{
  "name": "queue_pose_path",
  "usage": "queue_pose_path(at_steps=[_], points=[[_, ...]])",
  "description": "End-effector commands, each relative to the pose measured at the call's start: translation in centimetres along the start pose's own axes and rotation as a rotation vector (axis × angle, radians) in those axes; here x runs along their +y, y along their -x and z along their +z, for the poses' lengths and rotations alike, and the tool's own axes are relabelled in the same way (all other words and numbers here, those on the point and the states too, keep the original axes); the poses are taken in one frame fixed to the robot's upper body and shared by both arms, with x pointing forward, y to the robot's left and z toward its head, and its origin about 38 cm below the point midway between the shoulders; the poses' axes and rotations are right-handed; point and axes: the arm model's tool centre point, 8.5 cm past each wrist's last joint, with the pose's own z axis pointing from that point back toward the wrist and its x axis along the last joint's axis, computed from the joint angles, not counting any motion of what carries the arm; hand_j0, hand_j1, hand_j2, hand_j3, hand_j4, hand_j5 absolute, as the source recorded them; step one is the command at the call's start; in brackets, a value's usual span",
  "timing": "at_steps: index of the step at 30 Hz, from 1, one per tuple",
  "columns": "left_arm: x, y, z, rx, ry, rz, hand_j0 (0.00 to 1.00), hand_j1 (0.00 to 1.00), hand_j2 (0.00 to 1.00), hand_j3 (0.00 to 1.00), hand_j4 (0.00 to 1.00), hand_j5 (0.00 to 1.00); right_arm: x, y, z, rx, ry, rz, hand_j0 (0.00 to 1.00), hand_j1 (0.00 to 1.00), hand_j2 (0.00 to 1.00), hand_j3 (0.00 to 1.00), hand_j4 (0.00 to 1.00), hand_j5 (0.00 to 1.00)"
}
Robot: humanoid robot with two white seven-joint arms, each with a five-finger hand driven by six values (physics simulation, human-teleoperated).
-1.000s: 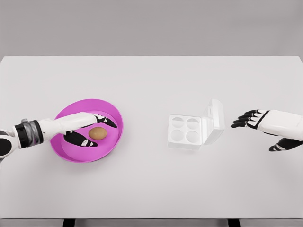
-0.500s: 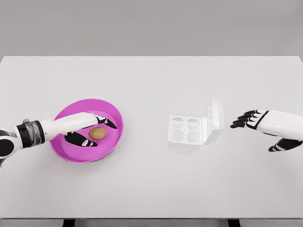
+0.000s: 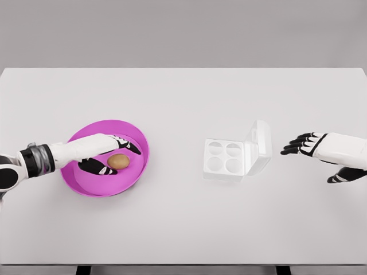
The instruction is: Pack egg into the box and close the box lid
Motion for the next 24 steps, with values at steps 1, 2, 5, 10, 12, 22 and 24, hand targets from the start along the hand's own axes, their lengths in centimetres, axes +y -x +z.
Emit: queue_pose_path(at_steps=[1,2,5,10,12,22,24], points=[[0.0,0.0,0.0,0.000,-0.002,0.003,0.75,0.75,0.75,0.75,0.75,0.75,-0.1,0.0,0.0,-0.001,0.005,-0.003,1.00,1.00,1.00,1.00,1.00,1.00],[0.0,-0.1,-0.2,-0.002,-0.004,0.006,0.75,0.75,0.75,0.75,0.75,0.75,-0.2,0.0,0.0,-0.001,0.006,-0.002,1.00,1.00,1.00,1.00,1.00,1.00],[-0.1,-0.1,-0.2,-0.003,-0.004,0.008,0.73,0.73,0.73,0.73,0.73,0.73,-0.1,-0.5,-0.3,-0.016,0.007,0.002,1.00,1.00,1.00,1.00,1.00,1.00],[-0.3,0.0,-0.1,0.000,-0.003,0.015,0.71,0.71,0.71,0.71,0.71,0.71,-0.6,-1.1,-0.3,-0.029,0.010,0.020,1.00,1.00,1.00,1.00,1.00,1.00],[-0.3,0.0,-0.1,-0.001,-0.003,0.018,0.71,0.71,0.71,0.71,0.71,0.71,-0.6,-1.1,-0.2,-0.029,0.008,0.022,1.00,1.00,1.00,1.00,1.00,1.00],[-0.4,0.0,-0.1,-0.001,-0.002,0.020,0.70,0.70,0.70,0.70,0.70,0.70,-0.7,-0.6,0.6,-0.006,-0.018,0.030,1.00,1.00,1.00,1.00,1.00,1.00],[-0.4,0.0,-0.1,0.000,0.000,0.021,0.70,0.70,0.70,0.70,0.70,0.70,-0.7,-0.7,0.5,-0.010,-0.019,0.032,1.00,1.00,1.00,1.00,1.00,1.00]])
